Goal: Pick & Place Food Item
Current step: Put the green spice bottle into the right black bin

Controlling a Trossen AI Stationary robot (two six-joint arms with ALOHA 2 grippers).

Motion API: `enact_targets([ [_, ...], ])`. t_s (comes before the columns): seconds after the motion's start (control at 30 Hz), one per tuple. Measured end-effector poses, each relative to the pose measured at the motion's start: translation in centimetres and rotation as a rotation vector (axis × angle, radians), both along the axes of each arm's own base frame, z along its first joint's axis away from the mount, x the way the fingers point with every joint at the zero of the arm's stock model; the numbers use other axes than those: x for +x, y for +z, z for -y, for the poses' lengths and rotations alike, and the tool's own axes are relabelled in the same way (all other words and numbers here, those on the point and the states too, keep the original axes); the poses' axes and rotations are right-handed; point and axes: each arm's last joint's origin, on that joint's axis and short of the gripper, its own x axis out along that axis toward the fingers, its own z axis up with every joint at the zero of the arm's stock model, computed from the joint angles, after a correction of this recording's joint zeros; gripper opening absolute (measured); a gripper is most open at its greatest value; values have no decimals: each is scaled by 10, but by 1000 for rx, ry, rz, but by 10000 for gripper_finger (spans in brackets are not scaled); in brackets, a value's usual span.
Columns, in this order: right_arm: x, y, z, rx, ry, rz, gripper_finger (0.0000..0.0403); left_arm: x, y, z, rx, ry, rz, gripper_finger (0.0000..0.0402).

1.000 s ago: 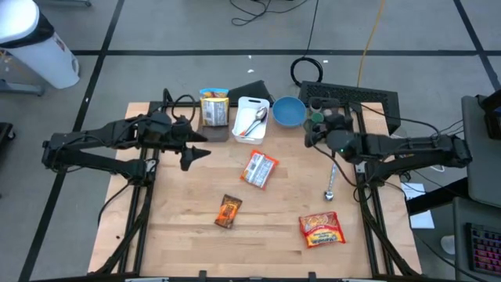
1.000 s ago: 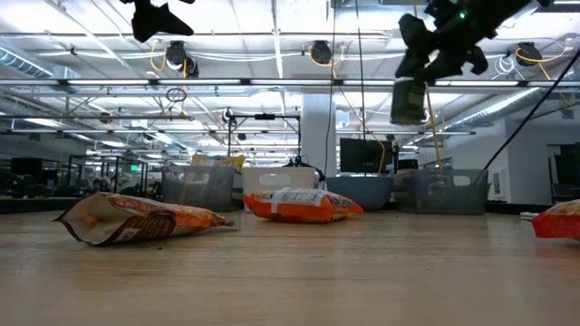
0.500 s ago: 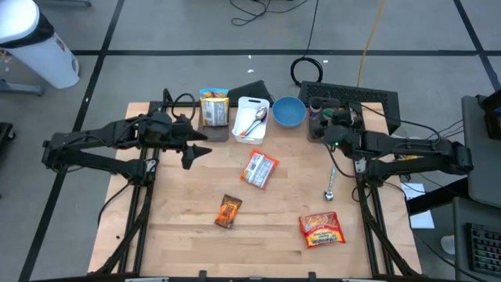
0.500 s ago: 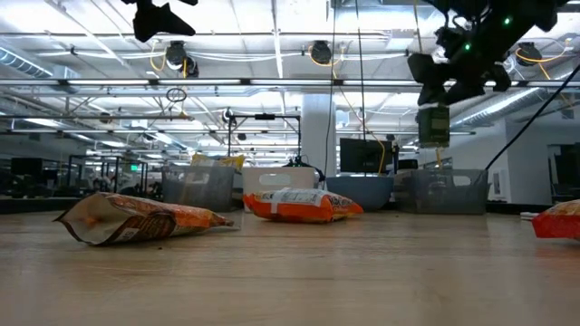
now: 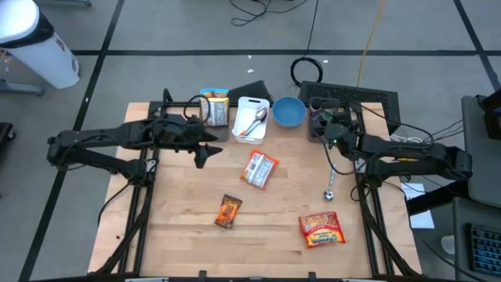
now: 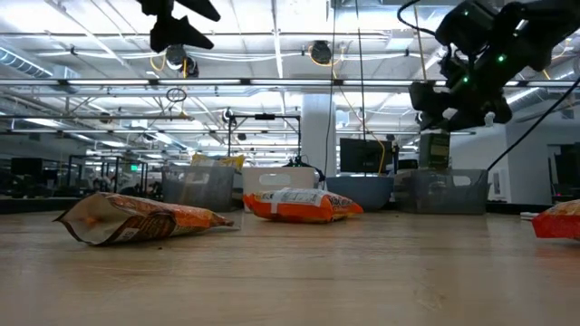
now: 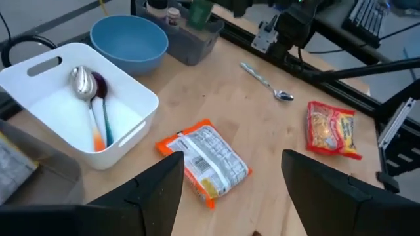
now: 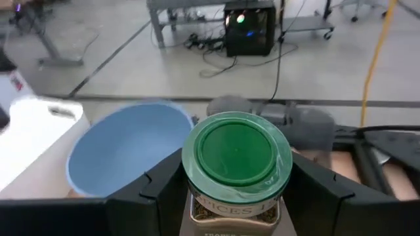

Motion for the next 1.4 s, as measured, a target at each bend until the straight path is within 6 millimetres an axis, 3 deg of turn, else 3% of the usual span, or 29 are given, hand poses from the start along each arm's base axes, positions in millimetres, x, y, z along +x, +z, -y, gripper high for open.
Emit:
enact_targets([
  [0.17,3,-14,10,43,42,13,196,10,-1,0,-23,-28,31,261],
  [0.63,13,-35,37,94,20,-43,196,11,1,0,-46,-31,59,257],
  [1.4,26,-52,49,85,13,-60,196,11,1,-2,-64,-13,56,252],
])
